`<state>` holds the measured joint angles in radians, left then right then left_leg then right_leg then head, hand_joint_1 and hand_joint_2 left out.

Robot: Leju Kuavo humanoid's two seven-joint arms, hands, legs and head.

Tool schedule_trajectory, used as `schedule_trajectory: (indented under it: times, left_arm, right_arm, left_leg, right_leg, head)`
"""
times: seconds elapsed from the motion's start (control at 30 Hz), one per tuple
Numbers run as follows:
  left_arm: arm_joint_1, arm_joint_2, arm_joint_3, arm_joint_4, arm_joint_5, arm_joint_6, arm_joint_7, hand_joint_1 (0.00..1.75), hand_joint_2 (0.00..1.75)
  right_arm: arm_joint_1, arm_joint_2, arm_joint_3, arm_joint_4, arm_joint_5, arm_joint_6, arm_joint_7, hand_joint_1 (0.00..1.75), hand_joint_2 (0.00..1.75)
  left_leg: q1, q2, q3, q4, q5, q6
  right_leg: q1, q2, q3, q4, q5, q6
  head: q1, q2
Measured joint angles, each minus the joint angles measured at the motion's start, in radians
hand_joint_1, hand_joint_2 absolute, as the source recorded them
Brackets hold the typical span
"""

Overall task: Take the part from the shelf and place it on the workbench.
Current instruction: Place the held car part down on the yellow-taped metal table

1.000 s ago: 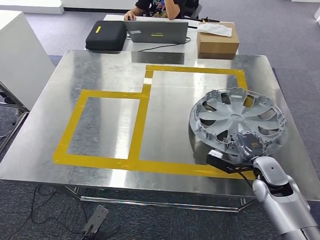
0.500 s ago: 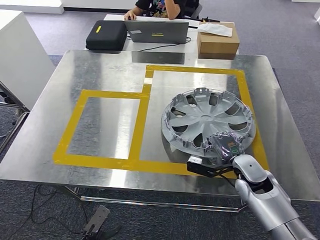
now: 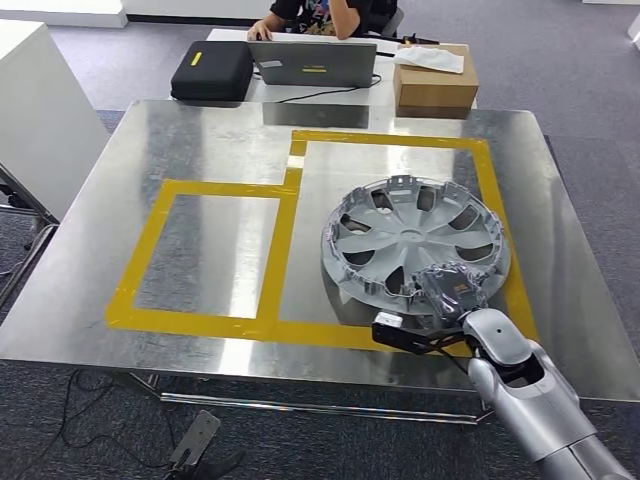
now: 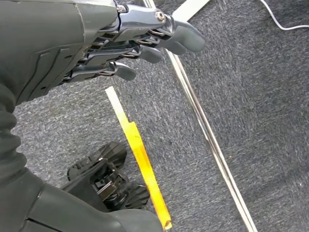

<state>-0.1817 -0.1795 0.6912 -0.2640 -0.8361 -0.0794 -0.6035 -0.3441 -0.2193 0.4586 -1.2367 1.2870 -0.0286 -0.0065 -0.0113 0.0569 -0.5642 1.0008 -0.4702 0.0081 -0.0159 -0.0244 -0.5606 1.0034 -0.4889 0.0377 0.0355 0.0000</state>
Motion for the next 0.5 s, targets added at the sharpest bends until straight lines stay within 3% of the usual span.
schedule_trajectory:
  times: [0.13, 0.17, 0.3, 0.5]
  left_arm:
    - [0.003, 0.003, 0.000, 0.000, 0.001, -0.004, 0.000, 0.00, 1.75]
    - [0.004, 0.005, -0.001, 0.000, 0.000, -0.004, 0.000, 0.00, 1.75]
    - [0.006, 0.009, -0.002, 0.000, 0.012, -0.010, 0.000, 0.00, 0.00]
    - [0.008, 0.012, -0.002, 0.000, 0.021, -0.001, 0.012, 0.00, 0.00]
  right_arm:
    - [0.005, -0.013, -0.010, 0.000, -0.009, -0.009, 0.003, 0.00, 1.75]
    - [0.008, -0.017, -0.015, 0.000, -0.010, -0.012, 0.003, 0.00, 1.75]
    - [0.021, -0.028, -0.040, 0.000, -0.009, -0.016, 0.011, 0.00, 1.75]
    - [0.037, -0.030, -0.072, 0.000, 0.006, -0.014, 0.054, 0.00, 1.75]
  left_leg:
    - [0.000, 0.000, 0.000, 0.000, 0.000, 0.000]
    - [0.000, 0.000, 0.000, 0.000, 0.000, 0.000]
    - [0.000, 0.000, 0.000, 0.000, 0.000, 0.000]
    - [0.000, 0.000, -0.001, 0.000, 0.000, 0.000]
  right_leg:
    - [0.000, 0.000, 0.000, 0.000, 0.000, 0.000]
    - [0.000, 0.000, 0.000, 0.000, 0.000, 0.000]
    - [0.000, 0.000, 0.000, 0.000, 0.000, 0.000]
    - [0.000, 0.000, -0.001, 0.000, 0.000, 0.000]
  head:
    - [0.000, 0.000]
    - [0.000, 0.000]
    - [0.000, 0.000]
    - [0.000, 0.000]
